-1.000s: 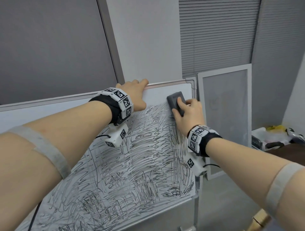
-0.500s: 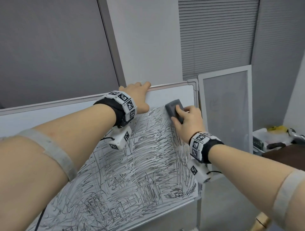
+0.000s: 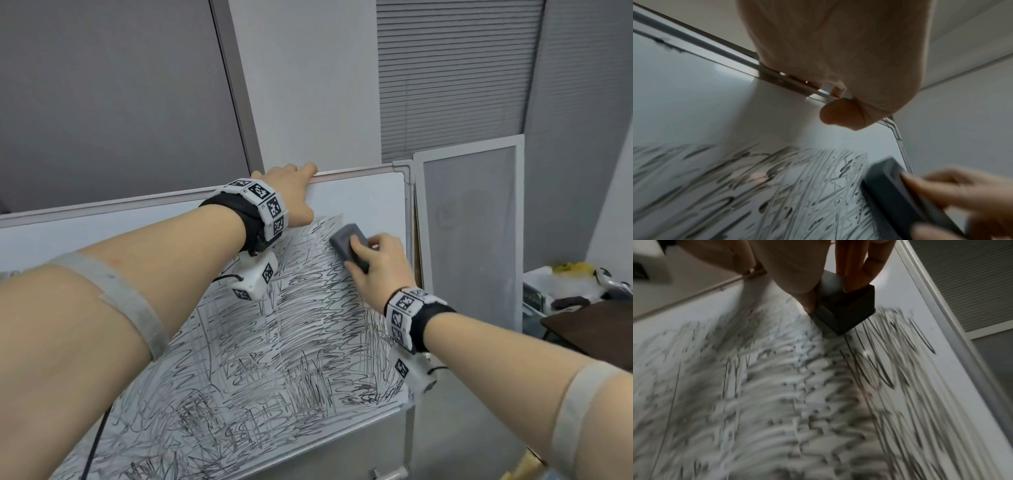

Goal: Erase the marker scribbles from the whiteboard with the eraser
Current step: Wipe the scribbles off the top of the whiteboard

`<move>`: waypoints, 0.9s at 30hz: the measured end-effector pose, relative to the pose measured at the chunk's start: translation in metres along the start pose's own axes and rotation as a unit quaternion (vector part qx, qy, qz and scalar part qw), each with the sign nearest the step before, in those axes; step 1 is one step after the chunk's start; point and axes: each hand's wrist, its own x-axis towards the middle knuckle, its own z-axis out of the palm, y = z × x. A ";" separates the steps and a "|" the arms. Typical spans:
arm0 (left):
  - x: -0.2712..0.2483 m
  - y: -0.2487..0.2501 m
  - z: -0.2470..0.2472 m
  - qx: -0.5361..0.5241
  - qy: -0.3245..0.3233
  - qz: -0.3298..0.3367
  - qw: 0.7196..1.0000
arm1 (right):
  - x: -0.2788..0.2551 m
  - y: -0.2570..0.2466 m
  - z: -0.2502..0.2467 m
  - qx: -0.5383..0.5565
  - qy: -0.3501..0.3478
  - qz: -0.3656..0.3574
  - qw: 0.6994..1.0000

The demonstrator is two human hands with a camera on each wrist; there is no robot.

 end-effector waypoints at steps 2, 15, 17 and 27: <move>-0.001 0.000 0.000 0.001 0.002 0.000 1.000 | 0.024 -0.010 -0.007 0.016 0.027 0.001 1.000; -0.008 -0.004 -0.007 -0.016 -0.011 0.004 1.000 | -0.015 -0.015 0.009 0.001 0.002 -0.019 1.000; -0.009 0.000 -0.009 -0.015 -0.006 0.005 1.000 | 0.013 -0.026 -0.003 0.002 0.027 -0.017 0.999; -0.027 -0.037 -0.023 -0.103 -0.027 -0.025 0.994 | -0.031 -0.026 0.035 0.028 0.005 -0.019 0.999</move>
